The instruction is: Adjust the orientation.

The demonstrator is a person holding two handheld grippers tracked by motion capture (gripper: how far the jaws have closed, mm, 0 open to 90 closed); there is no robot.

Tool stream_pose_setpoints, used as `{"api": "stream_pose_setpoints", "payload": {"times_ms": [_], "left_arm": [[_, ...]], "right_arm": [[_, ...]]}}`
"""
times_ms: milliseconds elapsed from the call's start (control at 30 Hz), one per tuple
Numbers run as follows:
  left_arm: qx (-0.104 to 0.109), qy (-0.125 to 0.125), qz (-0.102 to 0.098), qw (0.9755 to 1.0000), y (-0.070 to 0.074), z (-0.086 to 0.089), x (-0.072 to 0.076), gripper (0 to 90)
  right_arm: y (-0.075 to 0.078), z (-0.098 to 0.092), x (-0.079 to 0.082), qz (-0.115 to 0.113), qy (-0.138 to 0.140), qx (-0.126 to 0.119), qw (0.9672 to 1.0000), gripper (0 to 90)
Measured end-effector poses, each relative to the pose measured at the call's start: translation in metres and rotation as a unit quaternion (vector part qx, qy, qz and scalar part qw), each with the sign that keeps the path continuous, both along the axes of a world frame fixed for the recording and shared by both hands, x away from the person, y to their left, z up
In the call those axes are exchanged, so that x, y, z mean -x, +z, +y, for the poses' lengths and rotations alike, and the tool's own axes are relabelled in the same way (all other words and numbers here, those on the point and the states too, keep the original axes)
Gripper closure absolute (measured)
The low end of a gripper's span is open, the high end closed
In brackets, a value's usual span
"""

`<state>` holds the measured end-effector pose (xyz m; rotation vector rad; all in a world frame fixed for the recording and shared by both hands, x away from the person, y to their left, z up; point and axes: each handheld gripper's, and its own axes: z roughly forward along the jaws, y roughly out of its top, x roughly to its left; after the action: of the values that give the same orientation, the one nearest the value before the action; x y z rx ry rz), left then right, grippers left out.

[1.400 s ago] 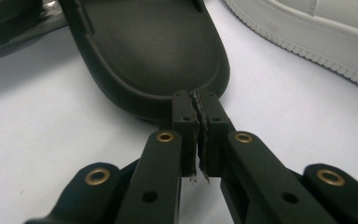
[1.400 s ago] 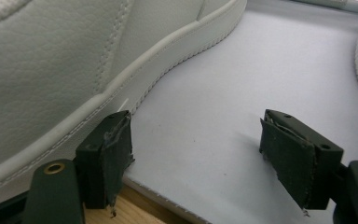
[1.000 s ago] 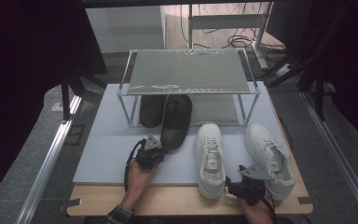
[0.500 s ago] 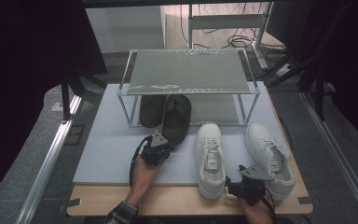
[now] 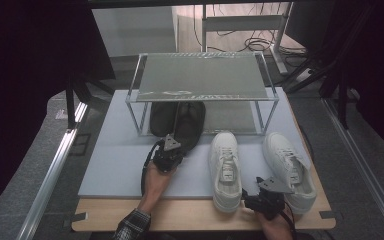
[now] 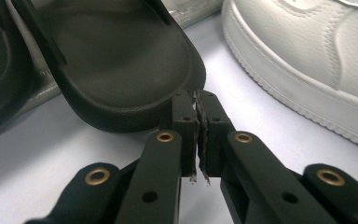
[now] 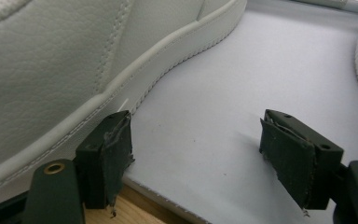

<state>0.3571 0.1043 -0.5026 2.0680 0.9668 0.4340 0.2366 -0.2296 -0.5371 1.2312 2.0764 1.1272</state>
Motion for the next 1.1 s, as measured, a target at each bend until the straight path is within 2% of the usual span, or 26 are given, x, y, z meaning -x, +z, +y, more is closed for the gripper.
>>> {"api": "stream_pose_setpoints", "payload": {"times_ms": [333, 700, 900, 1100], "left_arm": [[-0.015, 0.01, 0.004, 0.9998, 0.001, -0.006, -0.021, 87.5], [-0.009, 0.031, 0.009, 0.9994, -0.001, -0.01, -0.041, 87.6], [-0.017, 0.038, 0.011, 0.9991, -0.002, -0.009, -0.049, 87.6], [-0.015, 0.047, 0.013, 0.9987, -0.002, -0.009, -0.055, 87.6]], "right_arm": [[0.0, 0.0, 0.0, 0.0, 0.0, 0.0, 1.0, 24.9], [0.0, 0.0, 0.0, -0.001, 0.0, -0.001, 1.0, 24.9], [0.0, 0.0, 0.0, -0.001, 0.0, -0.001, 1.0, 24.9], [0.0, 0.0, 0.0, -0.001, 0.0, -0.001, 1.0, 24.9]]}}
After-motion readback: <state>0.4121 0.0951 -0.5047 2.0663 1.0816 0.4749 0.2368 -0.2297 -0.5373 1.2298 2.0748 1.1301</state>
